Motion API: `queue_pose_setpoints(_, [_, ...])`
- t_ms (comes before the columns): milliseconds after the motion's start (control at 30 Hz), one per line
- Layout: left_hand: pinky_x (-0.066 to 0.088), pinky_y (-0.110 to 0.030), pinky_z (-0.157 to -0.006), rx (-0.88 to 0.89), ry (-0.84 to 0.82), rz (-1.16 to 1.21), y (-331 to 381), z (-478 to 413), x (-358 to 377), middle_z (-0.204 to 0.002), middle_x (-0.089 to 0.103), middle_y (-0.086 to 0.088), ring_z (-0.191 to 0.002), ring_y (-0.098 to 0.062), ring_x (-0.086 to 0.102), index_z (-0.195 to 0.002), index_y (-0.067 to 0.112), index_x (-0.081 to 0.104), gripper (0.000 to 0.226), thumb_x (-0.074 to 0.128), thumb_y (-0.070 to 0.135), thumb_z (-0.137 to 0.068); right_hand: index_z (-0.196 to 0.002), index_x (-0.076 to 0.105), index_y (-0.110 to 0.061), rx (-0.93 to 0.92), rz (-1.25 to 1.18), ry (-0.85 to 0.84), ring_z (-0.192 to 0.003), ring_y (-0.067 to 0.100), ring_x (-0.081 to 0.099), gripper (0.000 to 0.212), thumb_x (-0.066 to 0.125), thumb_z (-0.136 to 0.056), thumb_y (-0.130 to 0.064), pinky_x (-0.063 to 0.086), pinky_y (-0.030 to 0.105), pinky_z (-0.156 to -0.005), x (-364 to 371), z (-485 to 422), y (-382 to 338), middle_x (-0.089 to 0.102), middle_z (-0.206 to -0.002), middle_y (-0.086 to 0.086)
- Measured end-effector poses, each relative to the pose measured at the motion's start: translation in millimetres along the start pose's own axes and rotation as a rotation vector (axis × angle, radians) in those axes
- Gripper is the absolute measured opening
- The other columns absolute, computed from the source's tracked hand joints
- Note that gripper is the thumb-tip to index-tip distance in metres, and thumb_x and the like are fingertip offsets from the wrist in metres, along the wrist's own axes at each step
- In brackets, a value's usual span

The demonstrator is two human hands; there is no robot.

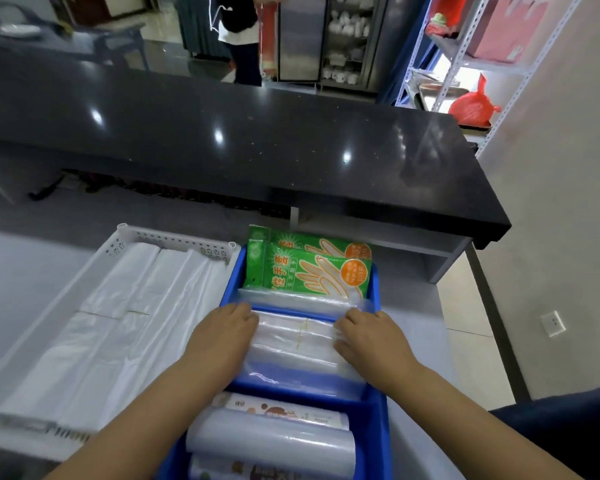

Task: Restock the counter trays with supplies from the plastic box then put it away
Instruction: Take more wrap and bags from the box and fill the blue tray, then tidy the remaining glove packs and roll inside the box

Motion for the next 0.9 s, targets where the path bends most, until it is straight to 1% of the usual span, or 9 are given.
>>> queue_pose_setpoints(33, [0.047, -0.029, -0.082, -0.026, 0.027, -0.026, -4.6, 2.4, -5.8, -0.108, 0.062, -0.003, -0.098, -0.022, 0.059, -0.102, 0.016, 0.064, 0.035, 0.071, 0.014, -0.068, -0.102, 0.062, -0.022, 0.003, -0.001, 0.020, -0.086, 0.018, 0.059, 0.026, 0.042, -0.091, -0.035, 0.043, 0.029, -0.076, -3.0, -2.2, 1.7, 0.065, -0.103, -0.002])
queue_pose_setpoints(67, [0.047, -0.031, -0.083, -0.062, 0.024, -0.008, -10.6, 6.0, -8.0, -0.109, 0.063, -0.004, -0.099, -0.024, 0.059, -0.104, 0.015, 0.064, 0.033, 0.069, 0.014, -0.071, -0.099, 0.063, -0.022, 0.004, 0.000, 0.047, -0.083, 0.019, 0.059, 0.026, 0.042, -0.091, -0.034, 0.044, 0.029, -0.072, -7.1, -5.9, 2.6, 0.067, -0.099, -0.002])
queue_pose_setpoints(167, [0.045, -0.034, -0.084, -0.228, 0.055, 0.082, -32.5, 26.3, -17.5, -0.116, 0.060, -0.003, -0.105, -0.025, 0.055, -0.118, 0.017, 0.058, 0.032, 0.054, 0.021, -0.087, -0.094, 0.065, -0.021, -0.055, -0.029, 0.091, -0.080, 0.022, 0.061, 0.024, 0.043, -0.091, -0.032, 0.048, 0.031, -0.065, -21.2, -23.1, -8.9, 0.068, -0.093, -0.001])
queue_pose_setpoints(300, [0.047, -0.033, -0.075, -0.441, 0.116, 0.162, -61.4, 73.6, -28.1, -0.111, 0.061, 0.005, -0.101, -0.020, 0.056, -0.120, 0.026, 0.055, 0.029, 0.047, 0.031, -0.092, -0.091, 0.065, -0.018, -0.209, -0.055, 0.082, -0.080, 0.026, 0.061, 0.025, 0.043, -0.092, -0.029, 0.042, 0.032, -0.061, -28.8, -44.8, -54.3, 0.068, -0.089, 0.003])
queue_pose_setpoints(400, [0.045, -0.030, -0.073, -0.567, 0.106, 0.185, -82.7, 117.3, -27.5, -0.111, 0.061, 0.009, -0.103, -0.016, 0.057, -0.120, 0.030, 0.054, 0.030, 0.046, 0.035, -0.092, -0.095, 0.065, -0.020, -0.278, -0.097, 0.072, -0.085, 0.027, 0.062, 0.024, 0.044, -0.092, -0.031, 0.049, 0.033, -0.066, -30.8, -45.4, -96.7, 0.069, -0.093, 0.002])
queue_pose_setpoints(567, [0.046, -0.031, -0.075, -0.703, 0.133, 0.220, -115.2, 202.3, -27.2, -0.111, 0.062, 0.010, -0.103, -0.015, 0.057, -0.118, 0.032, 0.055, 0.029, 0.047, 0.035, -0.091, -0.097, 0.065, -0.024, -0.433, -0.103, 0.083, -0.084, 0.023, 0.063, 0.023, 0.045, -0.092, -0.033, 0.043, 0.031, -0.062, -39.1, -31.2, -177.3, 0.069, -0.090, -0.003])
queue_pose_setpoints(667, [0.044, -0.029, -0.068, -0.725, 0.190, 0.231, -132.0, 264.8, -26.5, -0.102, 0.065, 0.006, -0.095, -0.016, 0.059, -0.104, 0.028, 0.061, 0.020, 0.049, 0.033, -0.090, -0.102, 0.063, -0.026, -0.498, -0.122, 0.100, -0.082, 0.019, 0.063, 0.022, 0.045, -0.093, -0.035, 0.046, 0.029, -0.062, -44.0, -16.8, -236.9, 0.068, -0.092, -0.006])
queue_pose_setpoints(767, [0.043, -0.031, -0.067, -0.770, 0.228, 0.241, -154.0, 338.1, -21.2, -0.098, 0.065, 0.003, -0.093, -0.020, 0.059, -0.095, 0.024, 0.064, 0.014, 0.054, 0.031, -0.087, -0.104, 0.063, -0.025, -0.532, -0.104, 0.105, -0.082, 0.019, 0.062, 0.024, 0.044, -0.093, -0.035, 0.047, 0.029, -0.064, -38.5, 2.5, -309.7, 0.068, -0.094, -0.005])
queue_pose_setpoints(900, [0.031, -0.029, -0.054, -0.827, 0.205, 0.245, -187.7, 442.9, 0.2, -0.091, 0.065, 0.004, -0.085, -0.018, 0.058, -0.087, 0.025, 0.061, 0.010, 0.053, 0.032, -0.087, -0.097, 0.066, -0.023, -0.588, -0.129, 0.089, -0.079, 0.021, 0.062, 0.024, 0.045, -0.093, -0.033, 0.044, 0.030, -0.060, -18.0, 42.6, -413.0, 0.068, -0.089, -0.002])
Point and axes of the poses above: each hand's wrist, its own z-axis away from the middle knuckle, its own x-axis out of the palm, y = z × x, the point moved 6 cm from there along -z, towards the middle knuckle
